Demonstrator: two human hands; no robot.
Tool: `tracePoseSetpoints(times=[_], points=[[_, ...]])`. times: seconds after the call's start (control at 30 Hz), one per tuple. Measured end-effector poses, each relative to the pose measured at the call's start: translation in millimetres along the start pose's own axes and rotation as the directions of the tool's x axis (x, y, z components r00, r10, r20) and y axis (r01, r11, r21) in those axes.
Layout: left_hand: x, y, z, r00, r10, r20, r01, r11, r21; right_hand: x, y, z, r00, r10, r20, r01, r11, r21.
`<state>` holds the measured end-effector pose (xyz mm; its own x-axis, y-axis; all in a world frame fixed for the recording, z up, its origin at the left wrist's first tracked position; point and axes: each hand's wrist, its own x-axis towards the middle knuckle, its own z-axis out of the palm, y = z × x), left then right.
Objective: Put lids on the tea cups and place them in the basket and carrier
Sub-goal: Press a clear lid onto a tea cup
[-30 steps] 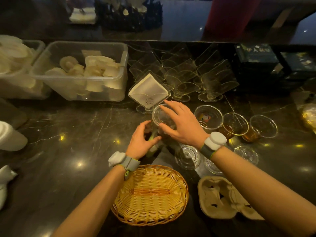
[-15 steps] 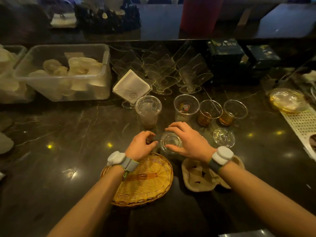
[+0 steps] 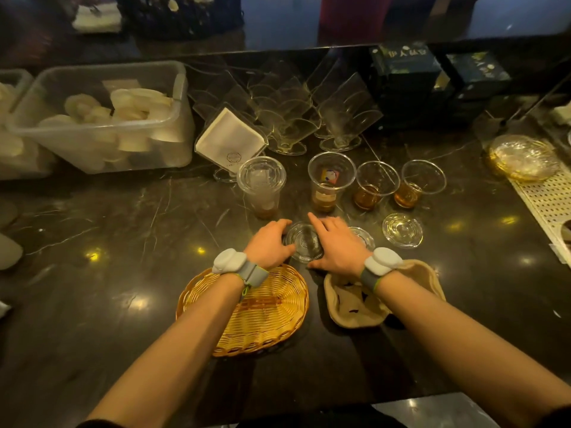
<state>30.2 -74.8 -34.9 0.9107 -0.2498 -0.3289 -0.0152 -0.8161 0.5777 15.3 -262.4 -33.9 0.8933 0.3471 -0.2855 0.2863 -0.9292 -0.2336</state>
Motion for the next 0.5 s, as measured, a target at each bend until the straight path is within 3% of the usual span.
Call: tracePoseSetpoints(times=[0.17,0.33,0.5], points=[[1.0,2.0,2.2,1.000,0.005,-0.019,-0.006,0.999,-0.033,-0.9,2.0,-2.4,1.000,0.005,-0.026,-0.003,0.997,0.072],[3.2,6.5,0.7,0.996,-0.042,-0.076,0.023,0.971,-0.238,-10.2,6.9,-13.9,0.991,-0.023,-0.128,0.040,0.991,0.127],[6.0,18.0,-0.7,0.986,-0.159,0.051,0.159,0.807,-0.569,-26.0,8.1,-21.9,0.971,-0.026,-0.238,0.088,0.963,0.253]])
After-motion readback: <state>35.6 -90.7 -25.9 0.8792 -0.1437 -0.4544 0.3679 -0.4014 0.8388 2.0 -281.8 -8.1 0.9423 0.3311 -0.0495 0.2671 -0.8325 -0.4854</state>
